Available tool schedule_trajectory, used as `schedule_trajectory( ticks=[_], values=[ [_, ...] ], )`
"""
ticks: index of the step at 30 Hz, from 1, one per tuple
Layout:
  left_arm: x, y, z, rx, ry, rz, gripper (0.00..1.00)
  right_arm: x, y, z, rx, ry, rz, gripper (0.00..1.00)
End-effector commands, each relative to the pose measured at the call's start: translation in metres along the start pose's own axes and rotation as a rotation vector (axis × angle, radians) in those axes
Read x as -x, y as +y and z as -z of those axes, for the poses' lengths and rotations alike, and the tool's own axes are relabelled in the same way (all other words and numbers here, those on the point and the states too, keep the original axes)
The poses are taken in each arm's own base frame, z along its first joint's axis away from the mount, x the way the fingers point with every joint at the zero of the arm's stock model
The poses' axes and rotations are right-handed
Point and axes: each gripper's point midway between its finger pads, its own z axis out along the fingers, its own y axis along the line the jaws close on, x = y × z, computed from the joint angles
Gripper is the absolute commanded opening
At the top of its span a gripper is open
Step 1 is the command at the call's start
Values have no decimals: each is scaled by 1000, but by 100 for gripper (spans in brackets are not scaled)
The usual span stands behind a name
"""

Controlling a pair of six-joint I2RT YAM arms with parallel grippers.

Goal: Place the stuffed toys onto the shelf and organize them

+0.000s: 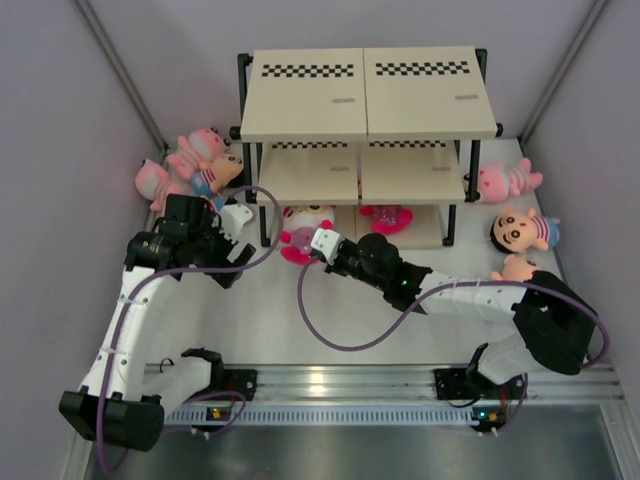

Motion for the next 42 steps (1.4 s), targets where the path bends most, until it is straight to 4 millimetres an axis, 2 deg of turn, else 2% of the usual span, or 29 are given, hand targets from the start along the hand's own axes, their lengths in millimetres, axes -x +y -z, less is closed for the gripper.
schedule_trajectory(
  ticks=[1,2,3,4,5,6,8,10,11,16,22,25,26,27,28,29,30,31,32,33,37,38,40,41,42],
  values=[
    [0,20,8,124,10,33,99,44,-50,-12,-189,-164,27,0],
    [-1,21,6,131,16,38,99,29,-55,-20,-203,-135,24,0],
    [-1,22,5,133,21,40,99,30,-62,-23,-234,-151,19,0],
    [-2,22,4,130,26,44,99,22,-70,-26,-269,-138,13,0],
    [-2,22,2,126,28,43,99,10,-68,-34,-266,-120,10,0],
    [-1,22,3,124,26,43,99,12,-72,-38,-272,-135,6,0],
    [-1,21,1,117,28,42,99,-4,-74,-49,-276,-112,0,0],
    [1,22,0,111,30,40,98,-3,-82,-56,-312,-124,-3,0],
    [2,21,0,105,29,42,99,-12,-81,-62,-318,-109,-4,0],
    [1,19,-4,90,34,43,99,-21,-96,-76,-375,-99,-29,0],
    [-2,19,-7,86,48,44,99,-39,-96,-89,-368,-54,-31,0],
    [-5,20,-7,93,57,42,99,-47,-94,-84,-362,-25,-11,13],
    [-5,20,-8,96,60,42,99,-40,-97,-78,-366,-33,-4,18],
    [-6,21,-9,102,63,45,99,-45,-93,-74,-349,-13,-2,31],
    [-9,27,-10,135,78,49,98,-43,-91,-71,-340,-11,-3,39],
    [-10,31,-11,157,84,67,99,-33,-95,-63,-347,-29,-12,45],
    [-10,37,-15,181,94,74,99,-36,-90,-58,-328,-20,-15,52],
    [-10,41,-17,195,99,84,99,-37,-89,-54,-321,-13,-18,54],
    [-14,52,-15,245,121,102,99,-25,-91,-46,-324,-37,-23,56],
    [-15,58,-18,258,134,121,98,-27,-88,-41,-315,-33,-26,60],
    [-15,100,-29,324,122,260,99,-9,-87,-22,-294,-64,-44,64],
    [-31,120,-37,333,156,375,98,-9,-84,-20,-281,-56,-52,64],
    [-33,151,-34,403,159,479,98,-2,-83,-12,-273,-73,-62,64],
    [-38,160,-45,410,199,497,97,-2,-82,-10,-267,-73,-63,65],
    [-29,173,-43,445,186,502,97,-2,-80,-7,-260,-75,-64,65]
  ],
)
